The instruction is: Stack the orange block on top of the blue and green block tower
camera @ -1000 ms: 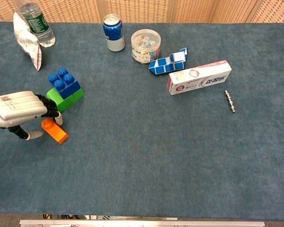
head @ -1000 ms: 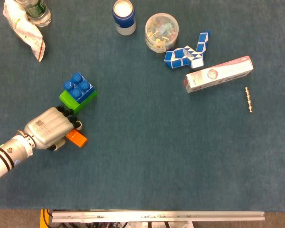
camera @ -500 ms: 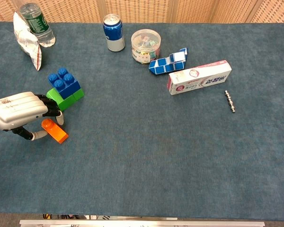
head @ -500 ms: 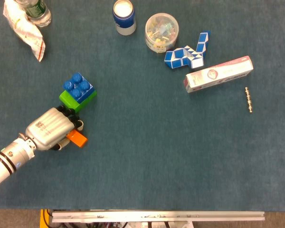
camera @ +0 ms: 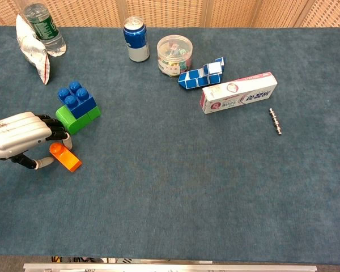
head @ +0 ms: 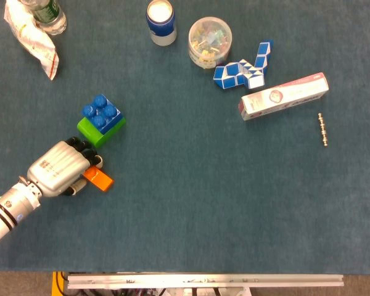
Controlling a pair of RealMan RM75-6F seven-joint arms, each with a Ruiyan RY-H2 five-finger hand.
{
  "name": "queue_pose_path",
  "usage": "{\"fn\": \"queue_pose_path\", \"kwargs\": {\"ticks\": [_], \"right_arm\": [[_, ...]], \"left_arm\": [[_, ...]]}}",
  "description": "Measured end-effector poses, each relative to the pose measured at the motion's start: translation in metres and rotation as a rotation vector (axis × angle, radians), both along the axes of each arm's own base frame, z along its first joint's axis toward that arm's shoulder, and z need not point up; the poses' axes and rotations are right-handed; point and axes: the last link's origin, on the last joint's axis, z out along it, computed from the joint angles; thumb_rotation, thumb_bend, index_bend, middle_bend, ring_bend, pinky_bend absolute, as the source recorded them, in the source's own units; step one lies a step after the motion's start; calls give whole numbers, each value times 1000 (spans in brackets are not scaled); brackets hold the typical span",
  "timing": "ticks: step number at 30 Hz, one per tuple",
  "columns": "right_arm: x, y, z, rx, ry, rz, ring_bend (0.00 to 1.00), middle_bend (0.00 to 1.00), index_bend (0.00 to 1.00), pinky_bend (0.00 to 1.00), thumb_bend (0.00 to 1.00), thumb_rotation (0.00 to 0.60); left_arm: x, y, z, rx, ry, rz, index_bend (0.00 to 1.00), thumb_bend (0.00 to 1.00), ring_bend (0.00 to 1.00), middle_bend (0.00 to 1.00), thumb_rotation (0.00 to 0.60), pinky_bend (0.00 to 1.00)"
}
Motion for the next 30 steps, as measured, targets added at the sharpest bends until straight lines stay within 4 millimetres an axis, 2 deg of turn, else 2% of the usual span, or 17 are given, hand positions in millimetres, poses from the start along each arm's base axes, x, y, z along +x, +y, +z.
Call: {"fn": "queue_pose_path", "kwargs": {"ticks": [9,19,25,30], "right_arm": [[0,1,1,-4,1,-1,332,367,322,367,254,600],[-1,1,1,-4,0,-2,334,367,325,367,254,600],[0,0,1,-2,-2,1,334,367,326,367,254,600],[0,-1,0,1,-2,3,335,367,327,367,254,600]], "left_arm": [[0,-2,-6,9,-36,-1,404,364,273,406,600,256],[0,-1,-7,15,-79,8,479,364,342,518,600,256],[6,6,5,14,-116,19,480,364,343,520,600,256],[16,18,23,25,-141,-10,480,364,343,516,600,256]]}}
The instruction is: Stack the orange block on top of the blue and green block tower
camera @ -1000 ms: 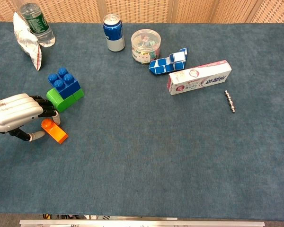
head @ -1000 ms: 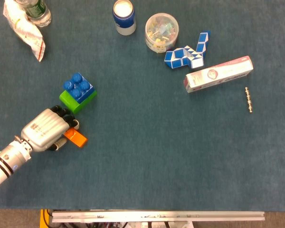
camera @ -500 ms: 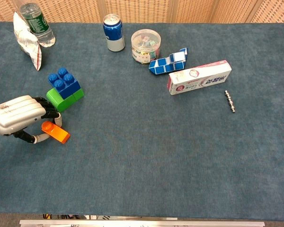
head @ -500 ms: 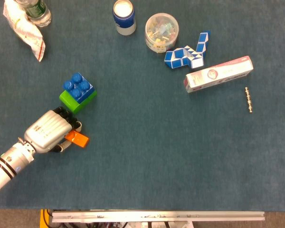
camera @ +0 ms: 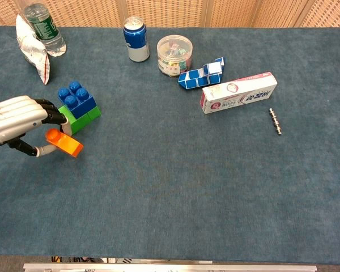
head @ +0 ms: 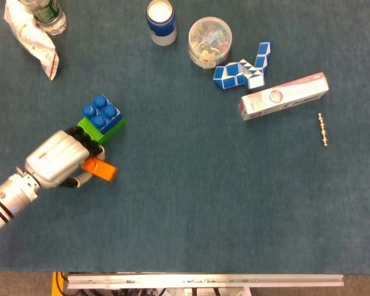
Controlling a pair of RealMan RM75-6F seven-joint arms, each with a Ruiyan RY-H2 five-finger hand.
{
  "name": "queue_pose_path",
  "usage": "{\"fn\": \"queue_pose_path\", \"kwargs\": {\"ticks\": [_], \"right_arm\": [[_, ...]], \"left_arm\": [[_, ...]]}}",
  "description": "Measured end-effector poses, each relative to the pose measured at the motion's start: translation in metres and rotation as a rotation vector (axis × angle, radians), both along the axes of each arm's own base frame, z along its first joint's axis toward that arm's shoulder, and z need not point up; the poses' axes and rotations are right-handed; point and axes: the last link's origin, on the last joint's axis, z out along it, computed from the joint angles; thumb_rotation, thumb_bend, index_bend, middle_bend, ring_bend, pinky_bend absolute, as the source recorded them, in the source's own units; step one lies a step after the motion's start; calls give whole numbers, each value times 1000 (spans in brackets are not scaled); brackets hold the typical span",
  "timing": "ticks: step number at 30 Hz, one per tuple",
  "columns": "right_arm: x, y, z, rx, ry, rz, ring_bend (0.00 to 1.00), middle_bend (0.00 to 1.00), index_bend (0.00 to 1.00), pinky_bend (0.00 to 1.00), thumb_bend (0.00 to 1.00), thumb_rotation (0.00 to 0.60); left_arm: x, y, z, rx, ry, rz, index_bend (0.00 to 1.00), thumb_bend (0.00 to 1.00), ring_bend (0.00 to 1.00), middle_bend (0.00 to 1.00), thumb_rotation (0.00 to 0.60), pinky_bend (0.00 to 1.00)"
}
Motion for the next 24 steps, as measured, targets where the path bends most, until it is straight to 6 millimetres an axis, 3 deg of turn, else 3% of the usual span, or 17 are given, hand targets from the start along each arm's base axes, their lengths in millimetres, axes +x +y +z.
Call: {"fn": "queue_pose_path", "kwargs": {"ticks": [14,24], "right_arm": [[1,0,-2,5,4,1,336,367,327,367,254,600],[0,3,-4,4,8,-11,337,367,327,367,254,600]], "left_arm": [[27,30,39,34,-43,-72,480,364,343,507,600,256],[49,59,47,16,-50,-109,482,364,340,500,600,256]]}}
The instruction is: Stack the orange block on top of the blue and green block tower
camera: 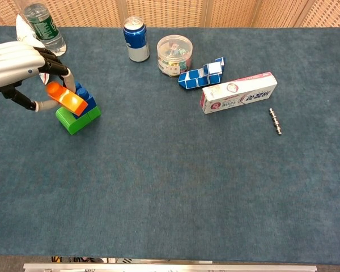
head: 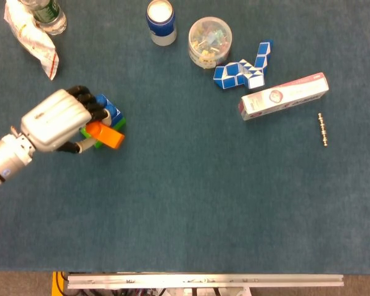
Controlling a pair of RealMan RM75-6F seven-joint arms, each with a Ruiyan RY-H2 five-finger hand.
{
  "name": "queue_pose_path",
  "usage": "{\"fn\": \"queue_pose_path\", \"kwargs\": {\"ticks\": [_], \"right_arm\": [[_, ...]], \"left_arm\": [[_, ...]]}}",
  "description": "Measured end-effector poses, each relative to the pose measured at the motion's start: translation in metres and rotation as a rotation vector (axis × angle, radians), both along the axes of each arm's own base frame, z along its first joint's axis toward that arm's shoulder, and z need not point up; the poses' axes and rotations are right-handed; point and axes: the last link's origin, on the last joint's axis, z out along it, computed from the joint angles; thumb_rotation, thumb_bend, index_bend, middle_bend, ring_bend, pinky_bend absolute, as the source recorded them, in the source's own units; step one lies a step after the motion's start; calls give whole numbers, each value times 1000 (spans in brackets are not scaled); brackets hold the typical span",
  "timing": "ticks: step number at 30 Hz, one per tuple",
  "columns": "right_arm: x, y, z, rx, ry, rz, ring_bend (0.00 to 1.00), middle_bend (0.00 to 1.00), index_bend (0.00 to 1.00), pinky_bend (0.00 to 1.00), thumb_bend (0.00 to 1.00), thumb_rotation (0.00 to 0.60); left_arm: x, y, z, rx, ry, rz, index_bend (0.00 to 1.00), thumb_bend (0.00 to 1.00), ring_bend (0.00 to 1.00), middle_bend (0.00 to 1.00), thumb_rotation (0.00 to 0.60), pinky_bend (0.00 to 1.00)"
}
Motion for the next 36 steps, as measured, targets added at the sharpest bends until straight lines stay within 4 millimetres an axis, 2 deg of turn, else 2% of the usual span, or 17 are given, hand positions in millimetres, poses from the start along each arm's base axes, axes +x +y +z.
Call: {"fn": "queue_pose_path", "kwargs": {"ticks": [13,23,36], "right_arm": [[1,4,-2,-11,10,-21,341,367,327,366,254,600],[6,4,-3,-15,15,-17,343,367,327,368,254,600],[16,7,-4,-32,23,-10,349,367,328,381,253,600]], "left_arm": [[5,32,-7,-14,89,-70,492,363,339,496,600,256],[1,48,-2,-10,100,-48,494,364,339,495,600,256],[-6,49,1,-44,120,-90,509,364,339,492,600,256]]}}
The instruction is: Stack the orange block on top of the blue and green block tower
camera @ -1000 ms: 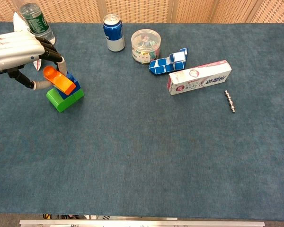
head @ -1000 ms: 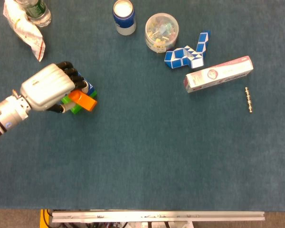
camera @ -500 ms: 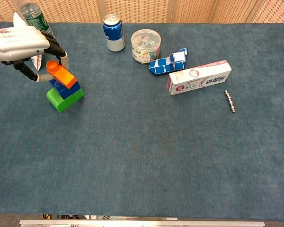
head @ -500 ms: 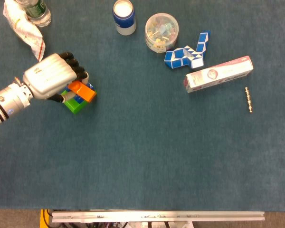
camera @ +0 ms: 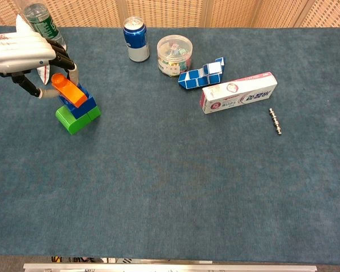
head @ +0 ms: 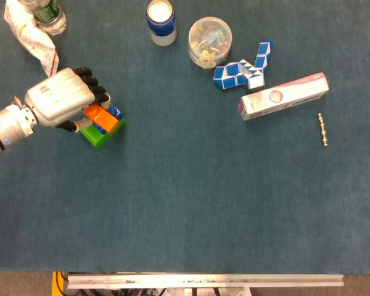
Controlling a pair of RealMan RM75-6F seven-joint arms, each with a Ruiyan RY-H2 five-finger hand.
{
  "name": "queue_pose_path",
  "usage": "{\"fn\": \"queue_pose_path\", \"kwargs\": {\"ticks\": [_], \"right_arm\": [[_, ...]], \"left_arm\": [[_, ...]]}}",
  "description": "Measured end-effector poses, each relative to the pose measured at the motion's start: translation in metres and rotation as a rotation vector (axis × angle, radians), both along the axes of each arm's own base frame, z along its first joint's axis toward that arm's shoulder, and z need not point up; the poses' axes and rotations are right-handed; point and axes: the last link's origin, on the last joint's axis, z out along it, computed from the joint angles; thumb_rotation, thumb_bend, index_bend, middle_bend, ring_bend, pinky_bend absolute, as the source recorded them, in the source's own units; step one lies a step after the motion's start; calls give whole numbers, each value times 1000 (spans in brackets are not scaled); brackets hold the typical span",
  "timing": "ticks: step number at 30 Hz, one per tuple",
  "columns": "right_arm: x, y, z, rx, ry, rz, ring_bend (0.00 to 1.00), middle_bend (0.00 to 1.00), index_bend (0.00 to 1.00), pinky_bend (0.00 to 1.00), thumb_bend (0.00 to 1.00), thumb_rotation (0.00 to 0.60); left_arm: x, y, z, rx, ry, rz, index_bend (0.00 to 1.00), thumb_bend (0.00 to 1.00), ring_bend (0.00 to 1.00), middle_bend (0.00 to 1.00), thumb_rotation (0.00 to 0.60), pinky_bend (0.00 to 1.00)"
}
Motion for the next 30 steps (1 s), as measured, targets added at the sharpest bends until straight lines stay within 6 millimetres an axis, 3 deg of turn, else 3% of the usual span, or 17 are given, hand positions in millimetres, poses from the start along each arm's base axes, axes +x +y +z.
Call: {"fn": "queue_pose_path", "kwargs": {"ticks": [30], "right_arm": [[20,11,-9,-32,13,1,361,367,328,381,253,600]], "left_arm": [[-8,21,6,-55,20,-25,523,364,339,484,600,256]]}}
